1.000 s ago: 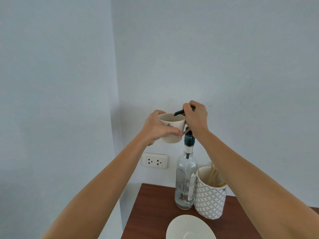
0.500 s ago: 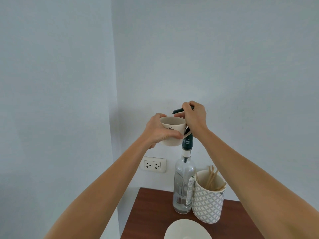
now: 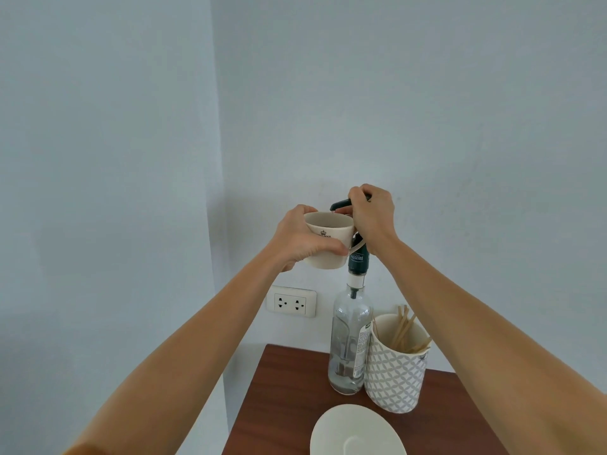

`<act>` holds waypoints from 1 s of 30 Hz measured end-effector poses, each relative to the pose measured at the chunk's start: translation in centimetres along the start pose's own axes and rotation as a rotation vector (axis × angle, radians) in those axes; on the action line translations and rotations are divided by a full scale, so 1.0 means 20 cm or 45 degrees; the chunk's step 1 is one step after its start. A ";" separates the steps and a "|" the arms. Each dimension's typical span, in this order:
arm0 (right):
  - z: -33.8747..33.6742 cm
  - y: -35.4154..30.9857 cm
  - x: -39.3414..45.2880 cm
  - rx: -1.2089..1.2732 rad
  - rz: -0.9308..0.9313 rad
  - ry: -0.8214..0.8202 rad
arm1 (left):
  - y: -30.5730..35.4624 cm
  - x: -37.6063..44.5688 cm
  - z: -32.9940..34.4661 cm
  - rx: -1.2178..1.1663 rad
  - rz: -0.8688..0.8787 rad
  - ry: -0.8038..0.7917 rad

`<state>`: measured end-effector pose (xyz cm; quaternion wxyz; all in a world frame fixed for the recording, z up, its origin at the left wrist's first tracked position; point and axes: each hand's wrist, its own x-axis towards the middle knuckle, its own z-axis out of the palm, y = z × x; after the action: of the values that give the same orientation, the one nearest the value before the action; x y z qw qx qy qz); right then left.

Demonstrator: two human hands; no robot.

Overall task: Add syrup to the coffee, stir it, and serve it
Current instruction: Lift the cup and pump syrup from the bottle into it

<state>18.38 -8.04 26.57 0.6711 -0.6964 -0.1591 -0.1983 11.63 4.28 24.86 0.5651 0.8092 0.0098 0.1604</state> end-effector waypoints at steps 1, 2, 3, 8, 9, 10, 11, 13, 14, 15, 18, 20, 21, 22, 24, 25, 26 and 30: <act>0.00 0.00 0.00 -0.006 -0.002 -0.003 | -0.01 0.00 0.00 -0.007 -0.003 0.000; 0.00 0.01 0.00 -0.009 -0.003 -0.005 | -0.01 0.00 0.00 -0.014 -0.005 0.001; 0.00 0.01 0.00 -0.008 -0.005 -0.007 | -0.02 0.00 0.01 -0.019 -0.008 0.002; 0.00 0.02 -0.01 -0.011 -0.006 -0.005 | -0.02 -0.01 0.01 -0.015 0.002 0.006; 0.00 0.03 -0.01 -0.015 -0.004 -0.007 | -0.03 -0.01 0.01 -0.015 0.003 0.003; 0.00 0.04 -0.01 -0.019 -0.006 -0.010 | -0.03 -0.01 0.01 -0.015 0.000 -0.002; 0.00 0.05 -0.02 -0.024 -0.011 -0.015 | -0.04 -0.01 0.02 -0.017 -0.006 -0.006; 0.00 0.06 -0.02 -0.030 -0.021 -0.017 | -0.05 -0.02 0.02 -0.025 -0.016 -0.008; 0.00 0.06 -0.02 -0.029 -0.021 -0.017 | -0.06 -0.02 0.03 -0.030 -0.020 -0.008; 0.00 0.06 -0.02 -0.028 -0.019 -0.017 | -0.06 -0.01 0.03 -0.033 -0.024 -0.005; 0.00 0.07 -0.02 -0.038 -0.015 -0.025 | -0.07 -0.02 0.03 -0.031 -0.026 -0.005; 0.00 0.08 -0.03 -0.044 -0.014 -0.038 | -0.07 -0.02 0.03 -0.024 -0.032 -0.010; 0.00 0.08 -0.03 -0.046 -0.009 -0.044 | -0.07 -0.02 0.04 -0.024 -0.034 -0.008; 0.00 0.08 -0.03 -0.047 0.000 -0.046 | -0.07 -0.02 0.04 -0.025 -0.034 -0.005; -0.01 0.06 -0.02 -0.054 0.018 -0.043 | -0.07 -0.02 0.04 -0.027 -0.031 -0.006; -0.02 0.05 -0.02 -0.062 0.025 -0.040 | -0.06 -0.02 0.04 -0.029 -0.029 -0.009; -0.02 0.03 -0.01 -0.069 0.033 -0.035 | -0.05 -0.02 0.04 -0.031 -0.026 -0.011; -0.04 -0.04 -0.01 -0.053 0.069 -0.023 | -0.03 -0.01 0.03 -0.043 -0.006 -0.003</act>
<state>17.84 -8.78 27.21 0.6602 -0.7160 -0.1419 -0.1770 11.65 3.85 24.13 0.5790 0.7998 0.0082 0.1581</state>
